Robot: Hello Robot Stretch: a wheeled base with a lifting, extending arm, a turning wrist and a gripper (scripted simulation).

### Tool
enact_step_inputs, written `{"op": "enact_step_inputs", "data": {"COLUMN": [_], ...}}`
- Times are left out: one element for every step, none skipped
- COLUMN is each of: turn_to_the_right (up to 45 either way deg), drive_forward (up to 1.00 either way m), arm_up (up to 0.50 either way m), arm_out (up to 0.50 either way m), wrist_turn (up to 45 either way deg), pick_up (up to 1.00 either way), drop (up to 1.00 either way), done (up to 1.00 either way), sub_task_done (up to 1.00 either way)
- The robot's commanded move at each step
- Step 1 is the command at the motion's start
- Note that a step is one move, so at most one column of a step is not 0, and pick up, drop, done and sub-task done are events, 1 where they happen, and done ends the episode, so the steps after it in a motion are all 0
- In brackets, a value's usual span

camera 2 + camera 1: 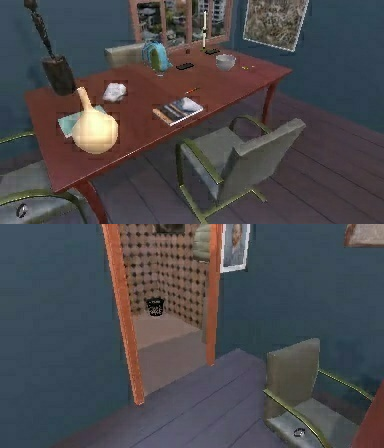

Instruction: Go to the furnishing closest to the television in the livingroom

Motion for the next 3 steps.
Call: {"op": "enact_step_inputs", "data": {"turn_to_the_right": [0.0, 0.0, 45.0], "drive_forward": [1.00, 0.35, 0.00], "arm_up": [0.00, 0.00, 0.00], "arm_out": [0.00, 0.00, 0.00], "wrist_turn": [0.0, 0.0, 0.0], "pick_up": [0.00, 0.00, 0.00], "drop": [0.00, 0.00, 0.00], "done": [0.00, 0.00, 0.00], "sub_task_done": [0.00, 0.00, 0.00]}}
